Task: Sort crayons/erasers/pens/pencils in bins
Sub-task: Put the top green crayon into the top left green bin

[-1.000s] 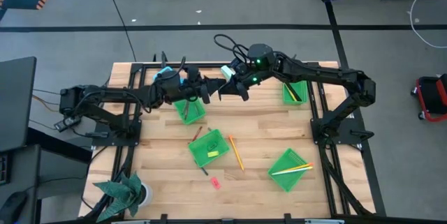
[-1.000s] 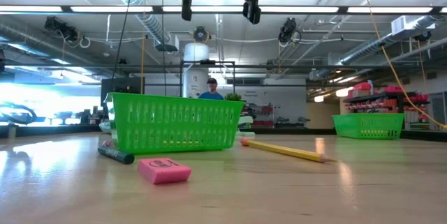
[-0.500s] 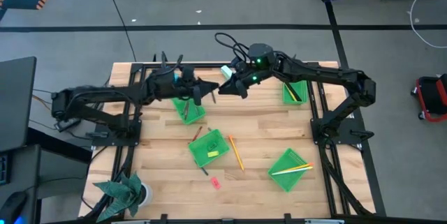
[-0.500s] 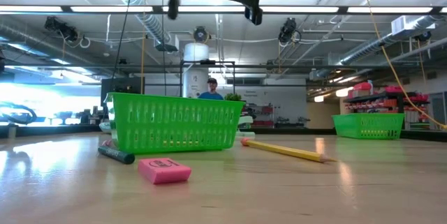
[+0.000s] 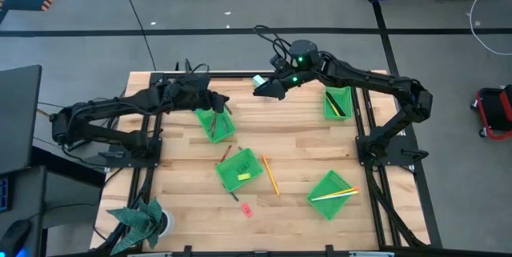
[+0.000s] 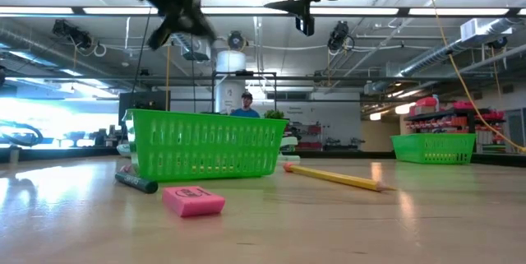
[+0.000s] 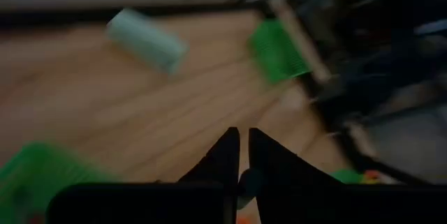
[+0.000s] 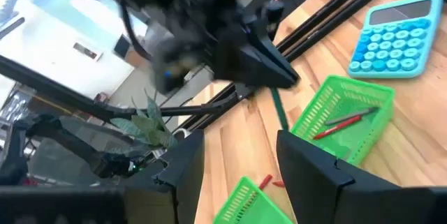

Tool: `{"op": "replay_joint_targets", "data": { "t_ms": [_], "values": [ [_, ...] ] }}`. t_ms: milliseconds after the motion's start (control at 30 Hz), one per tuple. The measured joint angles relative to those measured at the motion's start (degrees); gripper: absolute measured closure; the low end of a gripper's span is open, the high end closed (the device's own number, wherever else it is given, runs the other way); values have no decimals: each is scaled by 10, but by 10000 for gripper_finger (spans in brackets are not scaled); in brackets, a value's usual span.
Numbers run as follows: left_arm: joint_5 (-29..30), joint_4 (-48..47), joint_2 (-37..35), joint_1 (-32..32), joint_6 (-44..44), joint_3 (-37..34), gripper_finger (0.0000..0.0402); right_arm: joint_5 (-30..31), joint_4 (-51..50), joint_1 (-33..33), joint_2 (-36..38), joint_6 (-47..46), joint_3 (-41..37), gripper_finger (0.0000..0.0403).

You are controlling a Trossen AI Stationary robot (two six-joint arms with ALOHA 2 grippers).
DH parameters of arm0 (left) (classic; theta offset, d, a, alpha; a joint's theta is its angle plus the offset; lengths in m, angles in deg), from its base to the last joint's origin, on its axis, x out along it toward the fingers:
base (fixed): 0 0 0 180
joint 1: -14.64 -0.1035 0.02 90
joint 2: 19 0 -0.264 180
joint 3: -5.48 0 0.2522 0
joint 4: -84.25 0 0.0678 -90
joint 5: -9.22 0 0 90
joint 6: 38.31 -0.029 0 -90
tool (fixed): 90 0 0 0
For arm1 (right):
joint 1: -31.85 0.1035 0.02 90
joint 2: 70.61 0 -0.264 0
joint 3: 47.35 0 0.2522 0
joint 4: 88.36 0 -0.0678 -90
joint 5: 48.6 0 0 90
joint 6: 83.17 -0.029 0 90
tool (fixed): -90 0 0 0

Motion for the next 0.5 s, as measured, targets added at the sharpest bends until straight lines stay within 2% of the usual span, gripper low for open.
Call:
{"op": "replay_joint_targets", "data": {
  "t_ms": [200,367,500],
  "values": [
    [11,-24,19,-15,36,-47,375,-3,0,-11,0,-6,0,219],
    [13,-37,26,-27,78,-93,347,-15,-1,-11,0,-11,0,219],
    [12,-42,26,-23,89,-116,361,-15,-1,-11,0,-11,0,219]
  ]
}}
